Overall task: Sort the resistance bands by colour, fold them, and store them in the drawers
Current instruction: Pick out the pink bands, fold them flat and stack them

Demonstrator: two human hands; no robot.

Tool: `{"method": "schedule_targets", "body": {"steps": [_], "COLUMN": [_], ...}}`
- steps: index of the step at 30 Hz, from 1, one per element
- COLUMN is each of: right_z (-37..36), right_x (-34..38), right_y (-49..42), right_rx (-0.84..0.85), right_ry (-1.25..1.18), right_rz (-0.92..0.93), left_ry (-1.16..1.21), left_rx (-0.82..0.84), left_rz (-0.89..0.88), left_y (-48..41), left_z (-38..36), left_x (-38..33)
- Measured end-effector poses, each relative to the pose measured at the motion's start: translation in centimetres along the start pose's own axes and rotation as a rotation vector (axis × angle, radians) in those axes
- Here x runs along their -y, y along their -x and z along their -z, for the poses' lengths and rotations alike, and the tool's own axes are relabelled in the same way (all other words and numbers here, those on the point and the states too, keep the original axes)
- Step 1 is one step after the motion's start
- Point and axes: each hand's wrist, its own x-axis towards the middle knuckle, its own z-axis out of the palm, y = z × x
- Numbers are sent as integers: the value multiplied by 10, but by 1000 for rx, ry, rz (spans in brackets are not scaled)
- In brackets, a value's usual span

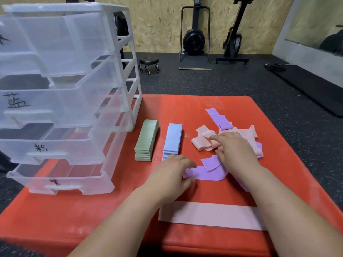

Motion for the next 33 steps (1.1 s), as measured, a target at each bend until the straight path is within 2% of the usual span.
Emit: {"method": "schedule_targets", "body": {"steps": [2,4,6,8,12,17,21,24,27,28,30,32,33], "right_z": [0,-6,-14,-18,-2,41,73,84,82,81,74,68,67], "right_x": [0,1,5,9,15,24,24,22,10,4,-11,-23,-28], "right_y": [6,13,15,14,7,24,40,53,61,64,69,78,80], "right_rx": [76,253,351,284,25,-250,-281,-231,-160,-84,183,439,479], "right_ry": [71,160,190,197,204,-346,-667,-860,-747,-641,-454,-380,-374], "right_rz": [18,8,-22,-15,19,-56,-55,-26,8,20,43,54,54], "left_ry": [-1,1,-7,-15,-25,8,159,301,338,319,232,132,120], "left_rx": [-8,2,24,39,20,-70,-189,-202,-146,-108,-15,64,82], "left_rz": [-6,-7,4,13,31,31,11,17,47,52,60,60,63], "left_y": [2,7,12,16,21,16,6,-4,-12,-14,-17,-18,-19], "left_z": [1,2,2,3,9,14,15,12,2,-2,-9,-13,-14], "left_x": [-3,-6,-7,-5,0,-2,-17,-39,-56,-58,-57,-55,-55]}}
